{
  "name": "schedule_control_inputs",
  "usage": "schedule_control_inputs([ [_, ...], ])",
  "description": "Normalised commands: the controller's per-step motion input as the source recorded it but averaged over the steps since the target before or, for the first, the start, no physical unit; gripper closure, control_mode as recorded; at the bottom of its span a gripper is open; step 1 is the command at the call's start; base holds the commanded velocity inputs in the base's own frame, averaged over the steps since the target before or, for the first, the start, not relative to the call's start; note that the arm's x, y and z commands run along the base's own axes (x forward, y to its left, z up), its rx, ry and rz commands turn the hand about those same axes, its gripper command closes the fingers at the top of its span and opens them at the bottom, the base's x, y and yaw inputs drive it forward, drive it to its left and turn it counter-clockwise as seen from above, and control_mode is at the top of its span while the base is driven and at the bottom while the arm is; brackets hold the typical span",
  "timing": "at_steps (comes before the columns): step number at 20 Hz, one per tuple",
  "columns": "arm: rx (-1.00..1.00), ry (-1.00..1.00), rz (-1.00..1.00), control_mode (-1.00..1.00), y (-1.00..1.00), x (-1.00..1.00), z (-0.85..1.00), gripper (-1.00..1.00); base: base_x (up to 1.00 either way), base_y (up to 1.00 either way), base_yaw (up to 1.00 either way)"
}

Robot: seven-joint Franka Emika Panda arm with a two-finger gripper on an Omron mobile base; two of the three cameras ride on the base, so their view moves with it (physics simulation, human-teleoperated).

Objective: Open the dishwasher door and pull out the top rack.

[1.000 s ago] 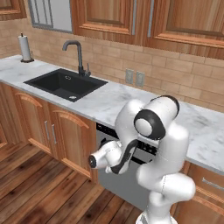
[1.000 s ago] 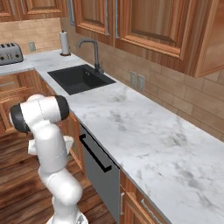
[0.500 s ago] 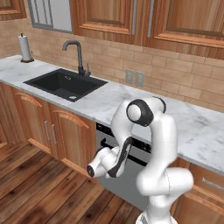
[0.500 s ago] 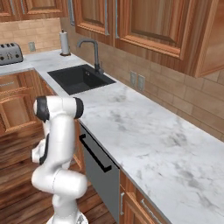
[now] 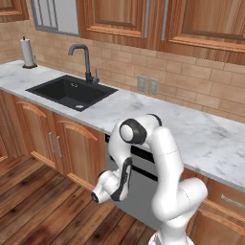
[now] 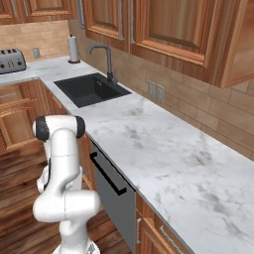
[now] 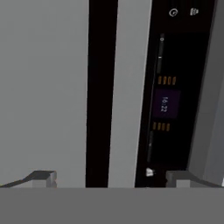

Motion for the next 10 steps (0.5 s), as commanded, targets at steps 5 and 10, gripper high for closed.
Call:
schedule_control_inputs([
  [5, 0.00, -0.05, 0.00, -1.00, 0.00, 0.27, -0.10, -1.00, 0.00, 0.00, 0.00],
  [10, 0.00, -0.03, 0.00, -1.00, 0.00, 0.36, -0.14, -1.00, 0.00, 0.00, 0.00],
])
